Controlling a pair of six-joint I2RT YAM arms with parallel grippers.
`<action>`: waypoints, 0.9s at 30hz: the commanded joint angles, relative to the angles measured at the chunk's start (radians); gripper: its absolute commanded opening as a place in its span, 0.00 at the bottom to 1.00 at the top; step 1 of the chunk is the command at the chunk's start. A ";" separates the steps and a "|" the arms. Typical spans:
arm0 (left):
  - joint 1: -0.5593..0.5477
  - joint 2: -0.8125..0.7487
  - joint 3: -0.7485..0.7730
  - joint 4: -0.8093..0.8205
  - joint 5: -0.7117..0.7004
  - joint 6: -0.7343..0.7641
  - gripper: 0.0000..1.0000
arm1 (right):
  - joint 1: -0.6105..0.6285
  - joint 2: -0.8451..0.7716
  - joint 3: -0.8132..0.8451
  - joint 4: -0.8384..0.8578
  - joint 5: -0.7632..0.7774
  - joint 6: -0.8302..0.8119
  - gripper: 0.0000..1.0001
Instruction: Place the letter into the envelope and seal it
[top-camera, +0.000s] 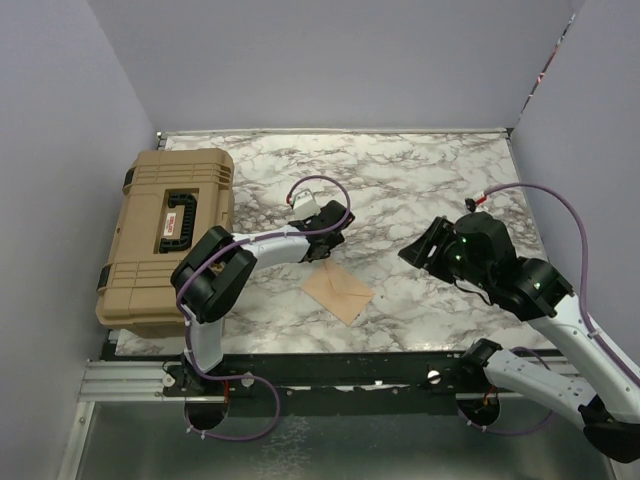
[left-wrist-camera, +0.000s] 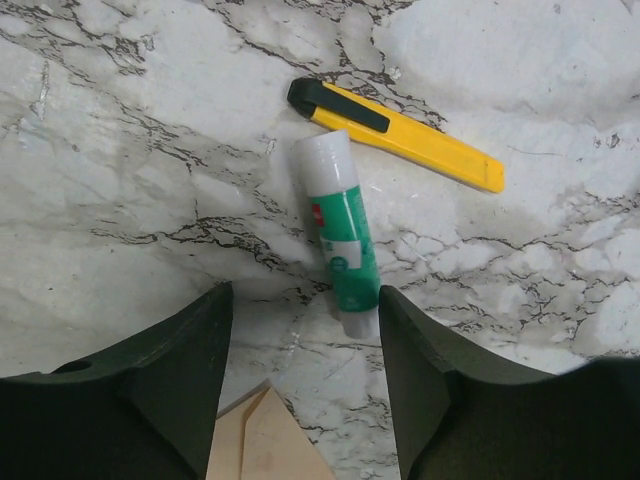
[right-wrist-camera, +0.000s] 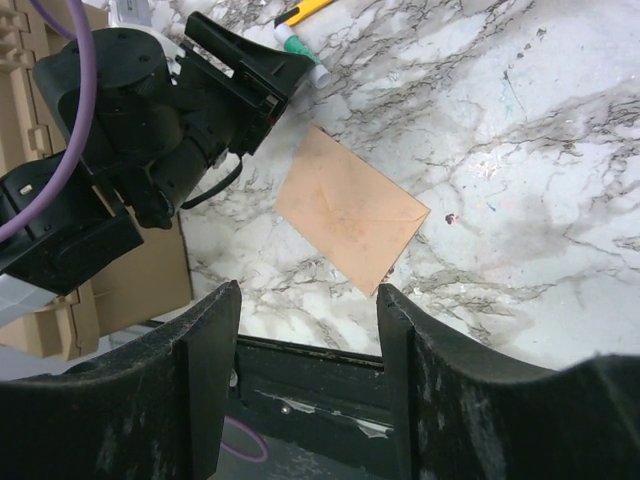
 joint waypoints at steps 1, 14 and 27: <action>-0.007 -0.052 0.018 -0.091 -0.013 0.064 0.64 | 0.002 -0.013 0.019 -0.043 0.014 -0.042 0.61; -0.007 -0.381 0.300 -0.283 0.017 0.466 0.99 | 0.002 0.050 0.203 -0.245 0.248 -0.091 0.99; -0.007 -0.783 0.536 -0.593 -0.168 0.743 0.99 | 0.002 0.142 0.599 -0.444 0.419 -0.182 1.00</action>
